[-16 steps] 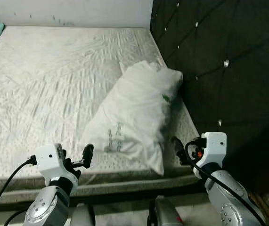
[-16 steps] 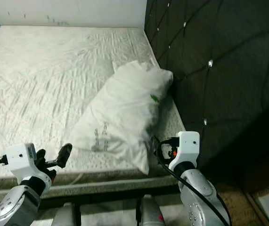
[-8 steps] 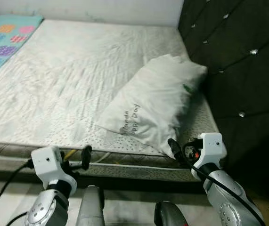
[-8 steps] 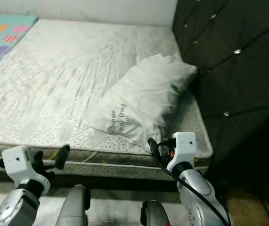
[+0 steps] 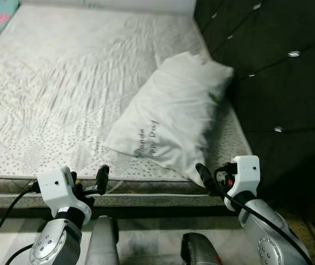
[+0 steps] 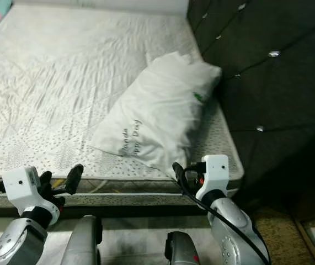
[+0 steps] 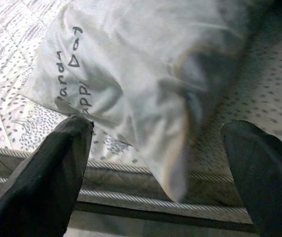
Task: Clean up the room
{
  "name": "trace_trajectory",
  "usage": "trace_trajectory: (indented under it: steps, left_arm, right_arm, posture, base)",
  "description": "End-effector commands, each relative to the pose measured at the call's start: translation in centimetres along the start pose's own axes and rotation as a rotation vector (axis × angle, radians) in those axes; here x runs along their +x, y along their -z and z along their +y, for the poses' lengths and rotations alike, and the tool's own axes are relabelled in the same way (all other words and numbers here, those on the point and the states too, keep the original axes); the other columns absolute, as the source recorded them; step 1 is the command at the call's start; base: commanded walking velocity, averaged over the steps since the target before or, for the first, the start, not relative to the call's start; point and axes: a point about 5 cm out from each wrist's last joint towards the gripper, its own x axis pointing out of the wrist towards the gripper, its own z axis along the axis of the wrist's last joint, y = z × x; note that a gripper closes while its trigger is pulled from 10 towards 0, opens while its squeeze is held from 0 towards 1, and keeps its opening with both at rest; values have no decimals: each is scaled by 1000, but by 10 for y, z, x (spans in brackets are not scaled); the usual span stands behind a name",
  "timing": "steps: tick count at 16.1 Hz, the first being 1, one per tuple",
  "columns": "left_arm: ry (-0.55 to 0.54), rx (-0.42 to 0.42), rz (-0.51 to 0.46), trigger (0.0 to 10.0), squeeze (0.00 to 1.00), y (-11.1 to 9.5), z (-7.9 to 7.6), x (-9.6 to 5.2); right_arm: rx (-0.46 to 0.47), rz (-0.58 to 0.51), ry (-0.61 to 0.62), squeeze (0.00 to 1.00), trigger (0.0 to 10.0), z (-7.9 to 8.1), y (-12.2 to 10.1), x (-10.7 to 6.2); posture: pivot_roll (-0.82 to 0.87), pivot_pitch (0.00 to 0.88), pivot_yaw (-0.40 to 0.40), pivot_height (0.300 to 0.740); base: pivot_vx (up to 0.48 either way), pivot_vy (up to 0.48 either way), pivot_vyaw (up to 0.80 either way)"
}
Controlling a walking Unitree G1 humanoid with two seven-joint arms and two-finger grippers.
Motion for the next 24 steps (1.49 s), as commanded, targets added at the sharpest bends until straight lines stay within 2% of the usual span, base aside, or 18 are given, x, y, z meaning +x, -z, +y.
trace_trajectory:
  steps: [1,6,11,20,24]
  left_arm:
    - [8,1,-3,10000,0,-2,-2,-2]
    - [-2,5,22,10000,0,0,-1,-1]
    - [-8,-12,21,10000,0,-1,-5,-1]
    - [-47,-17,4,10000,0,-7,-3,-7]
    - [-109,11,-55,10000,0,-15,1,-6]
  right_arm:
    - [-4,-12,-4,0,10000,-1,-5,-2]
    - [-2,-4,-7,0,10000,-1,-5,-1]
    - [-21,6,-2,0,10000,-7,-6,0]
    - [-44,18,-47,0,10000,-9,-5,-4]
    - [-47,17,-72,0,10000,-9,-7,0]
  posture:
    - [-7,183,-71,620]
    - [-8,201,-69,620]
    - [-6,203,-72,620]
    - [-3,243,-89,525]
    - [-4,255,-90,525]
  base:
    - [274,0,0]
    - [54,0,0]
    - [0,0,0]
    - [0,0,0]
    - [0,0,0]
